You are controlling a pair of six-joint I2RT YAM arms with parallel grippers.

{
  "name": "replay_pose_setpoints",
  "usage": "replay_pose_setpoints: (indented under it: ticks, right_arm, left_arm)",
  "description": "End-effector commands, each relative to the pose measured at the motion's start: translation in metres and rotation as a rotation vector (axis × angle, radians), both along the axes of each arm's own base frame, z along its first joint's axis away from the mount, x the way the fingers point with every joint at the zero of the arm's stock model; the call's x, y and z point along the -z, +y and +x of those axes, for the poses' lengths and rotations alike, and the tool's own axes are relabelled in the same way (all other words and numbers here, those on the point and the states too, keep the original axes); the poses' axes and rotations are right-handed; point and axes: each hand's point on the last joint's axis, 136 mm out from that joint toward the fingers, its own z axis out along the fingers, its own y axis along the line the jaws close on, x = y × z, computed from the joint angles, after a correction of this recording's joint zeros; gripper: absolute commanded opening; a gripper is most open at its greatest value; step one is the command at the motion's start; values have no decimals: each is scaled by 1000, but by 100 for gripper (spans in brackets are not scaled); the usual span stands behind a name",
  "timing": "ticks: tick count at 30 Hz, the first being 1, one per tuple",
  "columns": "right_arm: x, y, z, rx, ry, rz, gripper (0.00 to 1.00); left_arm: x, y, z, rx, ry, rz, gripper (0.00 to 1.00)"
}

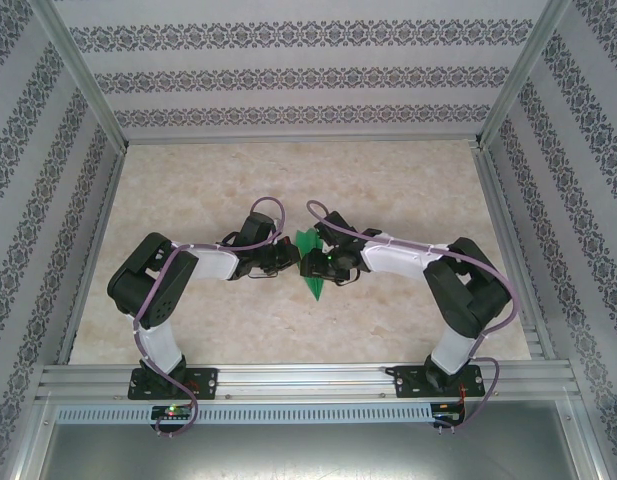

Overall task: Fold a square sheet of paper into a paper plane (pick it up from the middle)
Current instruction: Move the paper plane to the center of the table.

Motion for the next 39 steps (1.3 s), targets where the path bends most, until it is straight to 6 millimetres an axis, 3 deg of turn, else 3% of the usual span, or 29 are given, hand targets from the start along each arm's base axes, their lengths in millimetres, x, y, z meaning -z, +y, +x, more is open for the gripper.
replay_pose_setpoints:
  ticks: [1, 14, 23, 27, 29, 35, 39]
  right_arm:
    - [2, -3, 3, -4, -17, -66, 51]
    - [5, -10, 11, 0, -56, -161, 44]
    - [7, -11, 16, 13, -54, -186, 23]
    - [4, -15, 18, 9, -64, -219, 12]
    - [-2, -20, 19, 0, -82, -247, 11]
    - [-19, -43, 20, -36, -125, -351, 11]
    - [-11, -49, 25, -36, -107, -378, 14]
  left_arm:
    - [0, 2, 5, -13, -9, -26, 7]
    - [2, 2, 2, -10, 2, -24, 8]
    - [-1, 1, 3, -15, 9, -30, 11]
    - [-23, 2, 7, -27, -16, -38, 29]
    - [-32, 12, 9, -53, -25, -3, 40]
    - [-48, 69, 13, -203, -31, 131, 74]
    - [-48, 105, 9, -288, -20, 238, 85]
